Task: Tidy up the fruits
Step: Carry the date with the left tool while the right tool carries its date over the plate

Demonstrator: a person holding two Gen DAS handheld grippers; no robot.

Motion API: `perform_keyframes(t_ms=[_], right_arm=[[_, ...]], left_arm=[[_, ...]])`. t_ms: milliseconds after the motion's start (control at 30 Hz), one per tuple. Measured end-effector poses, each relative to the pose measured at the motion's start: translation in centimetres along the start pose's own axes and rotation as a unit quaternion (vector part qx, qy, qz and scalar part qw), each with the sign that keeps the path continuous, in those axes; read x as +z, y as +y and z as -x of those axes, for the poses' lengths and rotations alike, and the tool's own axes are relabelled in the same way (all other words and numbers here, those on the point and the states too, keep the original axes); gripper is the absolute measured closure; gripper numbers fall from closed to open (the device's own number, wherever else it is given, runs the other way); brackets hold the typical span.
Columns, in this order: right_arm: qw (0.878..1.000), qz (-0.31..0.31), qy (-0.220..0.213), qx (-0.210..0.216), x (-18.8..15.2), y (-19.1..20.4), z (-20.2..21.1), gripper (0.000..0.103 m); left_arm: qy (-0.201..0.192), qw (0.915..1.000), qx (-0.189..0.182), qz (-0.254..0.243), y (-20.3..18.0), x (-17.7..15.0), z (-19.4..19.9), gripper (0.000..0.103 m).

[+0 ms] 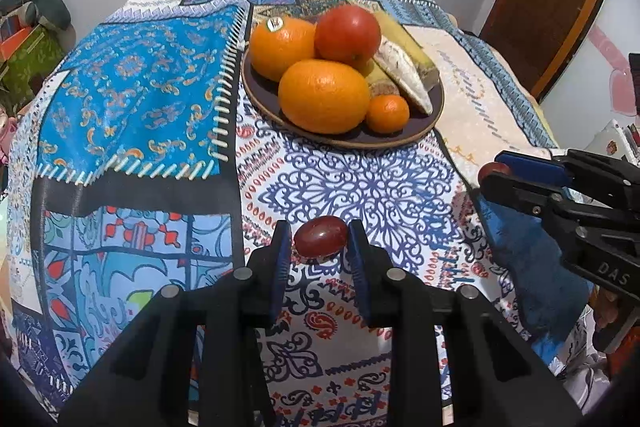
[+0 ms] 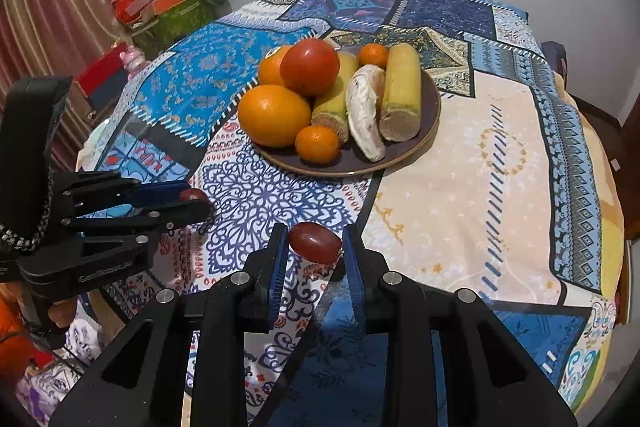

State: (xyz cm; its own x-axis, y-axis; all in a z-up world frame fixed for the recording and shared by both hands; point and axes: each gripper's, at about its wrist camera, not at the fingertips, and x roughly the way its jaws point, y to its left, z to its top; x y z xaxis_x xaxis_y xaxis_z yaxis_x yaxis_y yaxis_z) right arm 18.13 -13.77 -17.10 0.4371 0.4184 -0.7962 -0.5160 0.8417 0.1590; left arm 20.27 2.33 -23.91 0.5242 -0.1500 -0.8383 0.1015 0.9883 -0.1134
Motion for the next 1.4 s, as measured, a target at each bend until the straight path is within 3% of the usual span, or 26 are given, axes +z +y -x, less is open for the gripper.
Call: perform_keyframes(t_ms=[500,933,1400], right_arm=[[0.999,-0.007,-0.045,-0.012,3.4,-2.0,1.4,0.077],[0.997,-0.005,-0.070,-0.014,7.2,-3.8,0.2,0.077],[0.998,0.002,-0.065,-0.022,9.7,-4.8,-3.5,0.077]], left_arm=[[-0.054,0.9985,0.003,0.000,0.3,4.7,2.4,0.074],[-0.069,0.9975,-0.006,-0.009,-0.4,8.9,-0.1,0.074],[-0.063,0.9977,-0.025,-0.007,-0.3,9.7,-2.5,0.074]])
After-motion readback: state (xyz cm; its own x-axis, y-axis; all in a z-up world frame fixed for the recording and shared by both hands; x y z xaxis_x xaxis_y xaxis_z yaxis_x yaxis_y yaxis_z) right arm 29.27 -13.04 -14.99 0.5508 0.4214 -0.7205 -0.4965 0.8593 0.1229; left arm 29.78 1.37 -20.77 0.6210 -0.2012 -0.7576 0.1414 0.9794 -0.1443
